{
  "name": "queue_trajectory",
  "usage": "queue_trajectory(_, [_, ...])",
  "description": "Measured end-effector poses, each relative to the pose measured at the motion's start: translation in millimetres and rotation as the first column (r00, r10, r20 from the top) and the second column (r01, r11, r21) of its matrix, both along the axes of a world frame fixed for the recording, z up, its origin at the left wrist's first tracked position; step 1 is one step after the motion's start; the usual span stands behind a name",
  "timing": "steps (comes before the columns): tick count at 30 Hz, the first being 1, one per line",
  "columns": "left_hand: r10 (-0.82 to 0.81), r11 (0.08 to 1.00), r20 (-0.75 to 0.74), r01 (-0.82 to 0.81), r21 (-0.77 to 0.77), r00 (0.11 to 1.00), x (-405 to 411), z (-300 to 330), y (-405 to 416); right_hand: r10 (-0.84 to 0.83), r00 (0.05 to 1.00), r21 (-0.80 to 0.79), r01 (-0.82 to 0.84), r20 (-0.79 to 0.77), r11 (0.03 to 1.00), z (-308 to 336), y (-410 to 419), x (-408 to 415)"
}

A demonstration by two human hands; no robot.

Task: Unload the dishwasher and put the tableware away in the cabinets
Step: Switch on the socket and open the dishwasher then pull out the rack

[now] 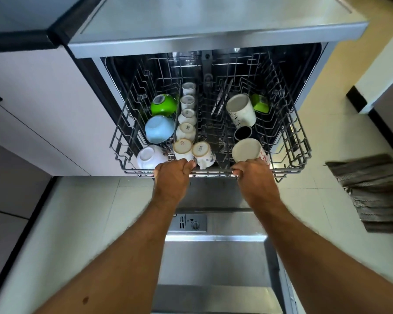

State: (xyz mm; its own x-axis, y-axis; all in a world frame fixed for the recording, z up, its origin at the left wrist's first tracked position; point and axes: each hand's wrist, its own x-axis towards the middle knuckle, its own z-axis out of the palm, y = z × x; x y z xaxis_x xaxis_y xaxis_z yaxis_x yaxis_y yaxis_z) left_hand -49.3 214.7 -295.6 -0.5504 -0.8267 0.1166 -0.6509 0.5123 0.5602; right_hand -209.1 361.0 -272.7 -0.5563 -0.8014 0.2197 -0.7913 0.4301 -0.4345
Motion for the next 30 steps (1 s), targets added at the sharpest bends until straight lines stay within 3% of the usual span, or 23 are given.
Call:
queue_trajectory(7, [0.009, 1.000, 0.065, -0.009, 0.004, 0.998, 13, 1, 20, -0.024, 1.000, 0.028, 0.024, 0.004, 0.999, 0, 19, 17])
queue_trajectory(17, [0.012, 0.999, 0.043, -0.014, 0.030, 0.999, 44, -4, 52, -0.032, 0.999, 0.062, 0.032, -0.001, 0.998, -5, 54, 50])
queue_trajectory(30, [0.006, 0.998, -0.010, -0.007, -0.061, 1.000, 88, -8, 105, -0.061, 0.996, 0.069, 0.056, 0.066, 0.996, -13, 104, 92])
